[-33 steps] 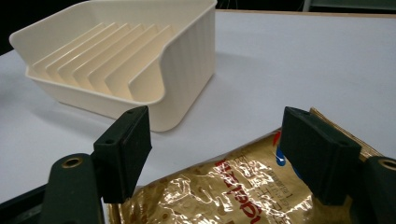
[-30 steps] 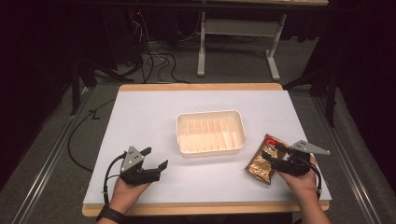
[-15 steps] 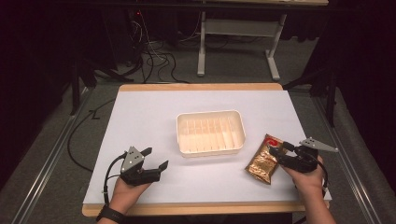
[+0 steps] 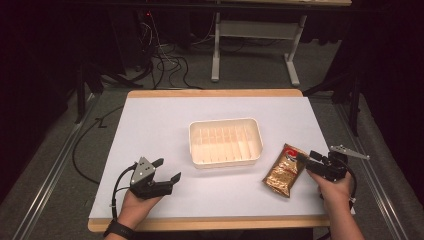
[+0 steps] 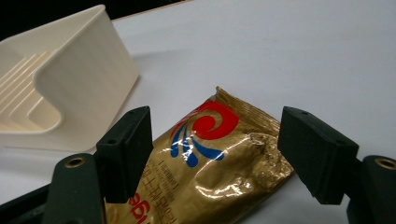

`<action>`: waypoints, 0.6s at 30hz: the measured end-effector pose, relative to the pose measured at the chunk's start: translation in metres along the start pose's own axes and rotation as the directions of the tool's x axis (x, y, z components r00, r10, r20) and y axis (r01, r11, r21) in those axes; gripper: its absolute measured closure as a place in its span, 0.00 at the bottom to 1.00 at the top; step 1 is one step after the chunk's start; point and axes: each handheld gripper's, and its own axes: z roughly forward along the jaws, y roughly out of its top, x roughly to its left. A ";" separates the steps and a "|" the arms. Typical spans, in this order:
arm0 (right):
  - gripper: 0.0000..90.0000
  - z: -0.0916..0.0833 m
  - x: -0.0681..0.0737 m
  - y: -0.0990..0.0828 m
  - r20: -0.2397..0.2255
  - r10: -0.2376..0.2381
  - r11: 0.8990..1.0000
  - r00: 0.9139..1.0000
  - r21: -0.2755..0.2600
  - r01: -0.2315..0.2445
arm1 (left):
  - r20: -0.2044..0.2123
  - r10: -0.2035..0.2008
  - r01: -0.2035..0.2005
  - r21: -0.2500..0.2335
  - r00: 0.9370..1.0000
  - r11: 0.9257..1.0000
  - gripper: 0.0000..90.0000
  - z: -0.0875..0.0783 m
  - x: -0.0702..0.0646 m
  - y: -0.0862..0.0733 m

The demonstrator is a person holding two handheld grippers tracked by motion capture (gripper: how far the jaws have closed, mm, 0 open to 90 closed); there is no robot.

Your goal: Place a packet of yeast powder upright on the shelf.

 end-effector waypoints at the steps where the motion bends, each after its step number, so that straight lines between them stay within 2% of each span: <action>1: 0.30 0.001 -0.002 0.000 -0.001 0.012 1.000 1.000 0.000 -0.012 | 0.001 0.002 -0.002 0.003 1.000 1.000 0.23 0.000 0.000 0.000; 2: 0.32 0.003 -0.008 0.001 -0.003 0.040 0.999 0.999 -0.003 -0.040 | 0.002 0.001 -0.001 0.004 1.000 1.000 0.23 0.000 0.000 0.000; 4: 0.33 0.004 -0.010 0.002 -0.004 0.053 0.999 0.999 -0.005 -0.053 | 0.002 0.001 -0.001 0.003 1.000 1.000 0.23 0.000 0.000 0.000; 5: 0.35 0.006 -0.017 0.003 -0.020 0.108 0.994 0.994 -0.012 -0.108 | 0.002 0.000 0.000 0.002 1.000 1.000 0.23 0.000 -0.001 0.000; 11: 0.39 0.010 -0.029 0.004 -0.004 0.163 0.987 0.987 -0.005 -0.163 | 0.003 0.001 -0.001 0.005 1.000 1.000 0.23 0.000 0.000 0.000; 12: 0.39 0.010 -0.029 0.004 -0.004 0.163 0.987 0.987 -0.005 -0.163 | 0.003 0.001 -0.001 0.005 1.000 1.000 0.23 0.000 0.000 0.000; 14: 0.42 0.011 -0.034 0.003 -0.007 0.196 0.981 0.981 0.008 -0.196 | 0.006 0.003 -0.003 0.005 1.000 1.000 0.23 0.000 -0.001 -0.001; 17: 0.44 0.012 -0.036 0.002 -0.016 0.210 0.978 0.978 0.011 -0.209 | 0.007 0.002 -0.002 0.004 1.000 1.000 0.23 0.000 -0.001 -0.001; 18: 0.46 0.012 -0.038 0.001 -0.022 0.242 0.970 0.970 0.021 -0.242 | 0.008 0.003 -0.003 0.006 1.000 1.000 0.23 0.000 -0.001 -0.001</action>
